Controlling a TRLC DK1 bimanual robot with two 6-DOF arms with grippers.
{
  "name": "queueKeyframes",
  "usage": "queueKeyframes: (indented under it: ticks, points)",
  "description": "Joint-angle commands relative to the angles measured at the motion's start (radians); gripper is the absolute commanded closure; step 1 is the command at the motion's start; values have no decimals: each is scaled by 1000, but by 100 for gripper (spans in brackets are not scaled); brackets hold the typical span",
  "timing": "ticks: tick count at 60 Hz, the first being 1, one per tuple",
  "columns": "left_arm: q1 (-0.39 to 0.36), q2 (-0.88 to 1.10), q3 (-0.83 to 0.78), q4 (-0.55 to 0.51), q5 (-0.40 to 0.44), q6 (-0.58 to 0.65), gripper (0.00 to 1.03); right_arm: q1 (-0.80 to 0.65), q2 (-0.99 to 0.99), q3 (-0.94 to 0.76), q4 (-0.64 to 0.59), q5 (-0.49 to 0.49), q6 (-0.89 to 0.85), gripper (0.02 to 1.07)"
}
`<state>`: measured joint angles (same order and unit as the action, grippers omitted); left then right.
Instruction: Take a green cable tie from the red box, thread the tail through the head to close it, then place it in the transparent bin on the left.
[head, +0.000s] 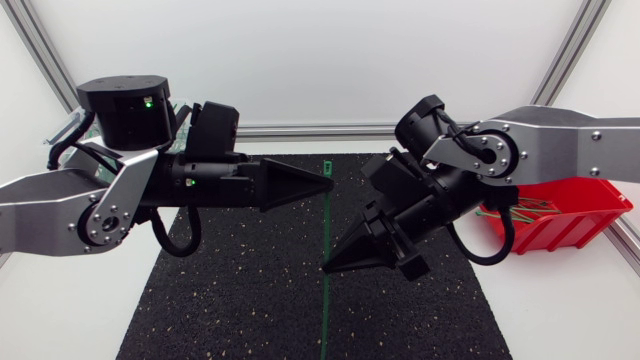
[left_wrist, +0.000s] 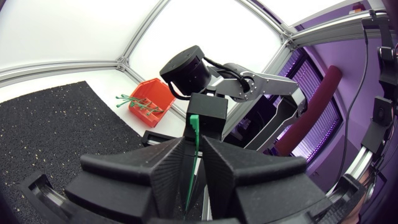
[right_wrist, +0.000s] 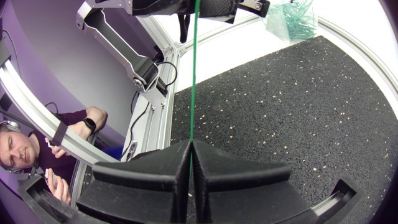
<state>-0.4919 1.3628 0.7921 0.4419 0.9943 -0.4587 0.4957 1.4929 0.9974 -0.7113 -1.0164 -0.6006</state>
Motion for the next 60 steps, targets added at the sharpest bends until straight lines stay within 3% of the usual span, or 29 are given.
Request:
queueKeyframes:
  ticks: [1,14,28,49,60]
  points:
    - [7,1,29,1,4,18,81,1,-8,-16,-13,2,-21,101]
    - [7,1,27,-3,4,17,85,-3,-11,-17,-11,2,-21,101]
    - [6,1,29,-8,3,17,100,-6,-16,-19,-10,2,-21,101]
    - [23,-4,75,-72,-10,-28,100,-8,-26,-28,12,16,-14,101]
    - [55,-5,133,-192,15,-37,100,-17,-69,-43,24,62,-10,72]
